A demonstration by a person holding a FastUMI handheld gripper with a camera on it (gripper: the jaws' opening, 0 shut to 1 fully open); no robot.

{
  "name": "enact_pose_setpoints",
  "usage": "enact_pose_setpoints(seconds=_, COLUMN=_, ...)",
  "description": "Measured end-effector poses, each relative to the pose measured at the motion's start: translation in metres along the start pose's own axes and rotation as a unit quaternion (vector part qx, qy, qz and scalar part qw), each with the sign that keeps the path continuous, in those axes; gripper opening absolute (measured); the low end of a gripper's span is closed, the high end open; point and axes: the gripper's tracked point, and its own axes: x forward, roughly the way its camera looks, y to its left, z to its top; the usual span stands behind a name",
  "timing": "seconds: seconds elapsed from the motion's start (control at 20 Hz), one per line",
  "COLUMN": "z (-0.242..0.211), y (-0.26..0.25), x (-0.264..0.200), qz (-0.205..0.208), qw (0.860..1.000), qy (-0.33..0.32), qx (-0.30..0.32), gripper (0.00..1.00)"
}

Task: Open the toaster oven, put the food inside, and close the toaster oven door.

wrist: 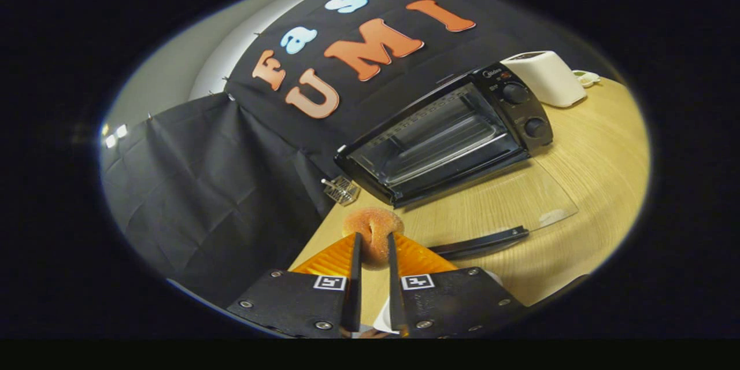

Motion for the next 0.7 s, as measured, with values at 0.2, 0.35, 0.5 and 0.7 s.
enact_pose_setpoints(seconds=0.2, z=0.026, y=-0.003, x=0.030, qz=0.006, qw=0.998, qy=-0.016, qx=0.062, gripper=0.20)
enact_pose_setpoints(seconds=0.35, z=0.053, y=-0.014, x=0.047, qz=-0.009, qw=0.996, qy=-0.040, qx=0.081, gripper=0.20)
enact_pose_setpoints(seconds=0.5, z=0.073, y=-0.019, x=0.066, qz=-0.021, qw=0.993, qy=-0.059, qx=0.100, gripper=0.20)
enact_pose_setpoints(seconds=0.7, z=0.094, y=-0.035, x=0.095, qz=-0.044, qw=0.991, qy=-0.067, qx=0.106, gripper=0.20)
